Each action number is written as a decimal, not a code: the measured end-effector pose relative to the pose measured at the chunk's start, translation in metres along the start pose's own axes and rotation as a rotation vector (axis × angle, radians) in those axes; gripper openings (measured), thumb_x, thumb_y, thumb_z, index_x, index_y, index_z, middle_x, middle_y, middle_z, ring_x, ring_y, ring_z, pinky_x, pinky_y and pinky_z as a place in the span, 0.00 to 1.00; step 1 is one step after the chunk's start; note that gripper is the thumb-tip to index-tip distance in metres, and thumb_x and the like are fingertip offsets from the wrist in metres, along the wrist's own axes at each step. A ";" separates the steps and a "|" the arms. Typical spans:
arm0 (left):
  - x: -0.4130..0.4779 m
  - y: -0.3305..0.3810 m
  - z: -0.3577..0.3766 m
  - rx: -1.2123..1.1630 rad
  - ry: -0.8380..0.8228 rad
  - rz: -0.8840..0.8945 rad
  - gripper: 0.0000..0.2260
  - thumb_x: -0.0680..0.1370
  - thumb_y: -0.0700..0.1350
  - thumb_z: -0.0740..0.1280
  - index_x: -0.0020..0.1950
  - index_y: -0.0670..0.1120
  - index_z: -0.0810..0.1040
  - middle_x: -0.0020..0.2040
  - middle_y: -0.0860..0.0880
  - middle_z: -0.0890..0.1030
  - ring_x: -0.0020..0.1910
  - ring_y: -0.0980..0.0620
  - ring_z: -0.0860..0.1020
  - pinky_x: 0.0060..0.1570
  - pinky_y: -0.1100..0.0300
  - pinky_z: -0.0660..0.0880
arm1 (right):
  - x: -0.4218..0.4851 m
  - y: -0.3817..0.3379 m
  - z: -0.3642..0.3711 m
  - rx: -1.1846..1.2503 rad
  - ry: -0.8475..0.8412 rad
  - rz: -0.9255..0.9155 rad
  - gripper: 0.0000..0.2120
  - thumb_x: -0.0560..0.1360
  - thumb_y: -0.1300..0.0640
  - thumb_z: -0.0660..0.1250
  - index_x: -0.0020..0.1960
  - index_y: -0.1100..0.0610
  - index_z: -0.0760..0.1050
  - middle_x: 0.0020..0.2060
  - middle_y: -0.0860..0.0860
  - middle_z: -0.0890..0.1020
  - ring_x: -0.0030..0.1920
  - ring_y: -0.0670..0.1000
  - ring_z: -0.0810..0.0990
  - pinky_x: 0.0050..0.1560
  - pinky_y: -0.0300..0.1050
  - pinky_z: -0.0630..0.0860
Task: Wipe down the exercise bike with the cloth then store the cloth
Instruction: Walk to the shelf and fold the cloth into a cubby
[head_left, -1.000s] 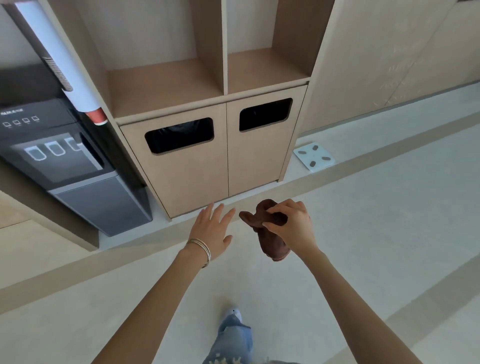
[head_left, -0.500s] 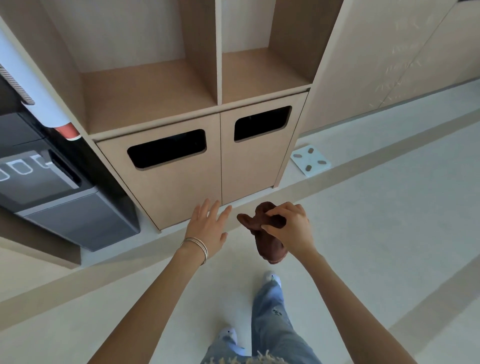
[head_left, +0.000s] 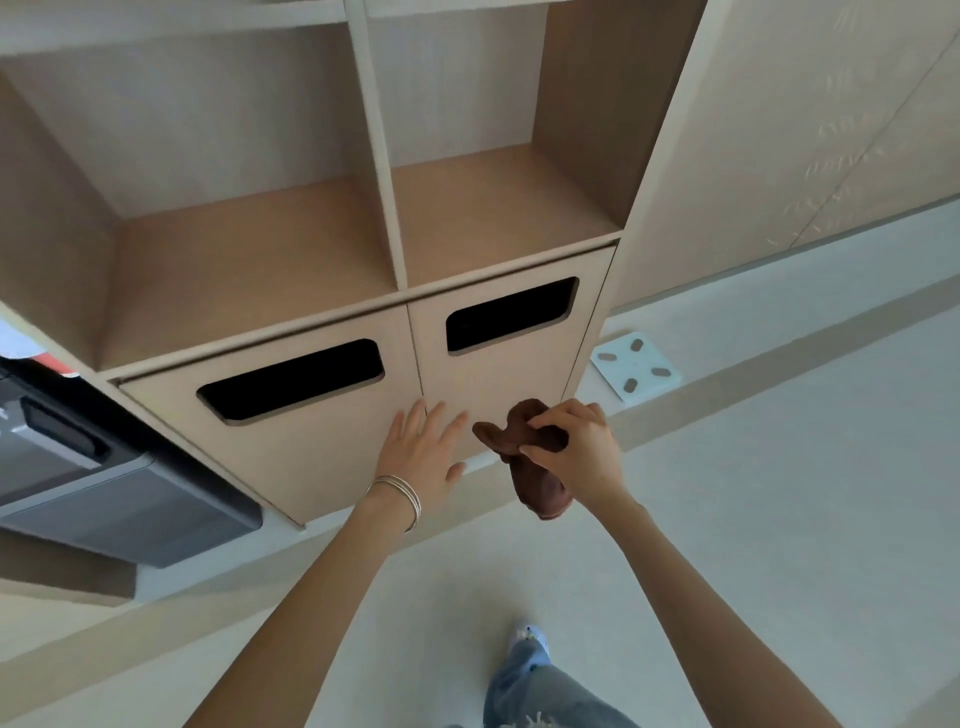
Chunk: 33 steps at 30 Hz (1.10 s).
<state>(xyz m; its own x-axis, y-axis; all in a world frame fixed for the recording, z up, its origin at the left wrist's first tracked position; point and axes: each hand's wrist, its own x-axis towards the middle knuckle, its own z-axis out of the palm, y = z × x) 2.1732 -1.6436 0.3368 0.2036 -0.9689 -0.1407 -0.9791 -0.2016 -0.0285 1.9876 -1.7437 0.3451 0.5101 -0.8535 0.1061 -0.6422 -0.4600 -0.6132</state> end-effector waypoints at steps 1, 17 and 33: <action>0.013 0.004 -0.002 -0.006 0.014 -0.009 0.29 0.78 0.56 0.57 0.75 0.51 0.49 0.76 0.45 0.55 0.75 0.41 0.51 0.73 0.45 0.51 | 0.013 0.007 -0.004 -0.007 0.000 -0.011 0.13 0.66 0.51 0.75 0.50 0.48 0.80 0.48 0.45 0.78 0.51 0.49 0.69 0.45 0.45 0.72; 0.161 -0.005 -0.011 -0.021 0.029 -0.022 0.28 0.79 0.56 0.55 0.75 0.50 0.49 0.76 0.45 0.57 0.74 0.42 0.54 0.73 0.48 0.54 | 0.176 0.055 -0.001 -0.021 -0.028 -0.040 0.14 0.66 0.49 0.74 0.51 0.47 0.80 0.47 0.45 0.78 0.49 0.46 0.65 0.43 0.44 0.68; 0.294 -0.056 -0.042 -0.043 0.048 -0.055 0.28 0.78 0.56 0.57 0.75 0.51 0.52 0.75 0.45 0.59 0.74 0.42 0.55 0.70 0.49 0.58 | 0.351 0.046 -0.015 -0.029 -0.029 -0.136 0.15 0.67 0.49 0.74 0.52 0.50 0.80 0.50 0.48 0.78 0.52 0.53 0.69 0.47 0.47 0.70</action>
<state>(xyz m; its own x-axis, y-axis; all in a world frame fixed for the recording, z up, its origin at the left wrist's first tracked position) 2.2877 -1.9230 0.3390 0.2581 -0.9617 -0.0921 -0.9656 -0.2599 0.0081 2.1288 -2.0682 0.3662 0.6095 -0.7757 0.1636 -0.5820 -0.5780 -0.5720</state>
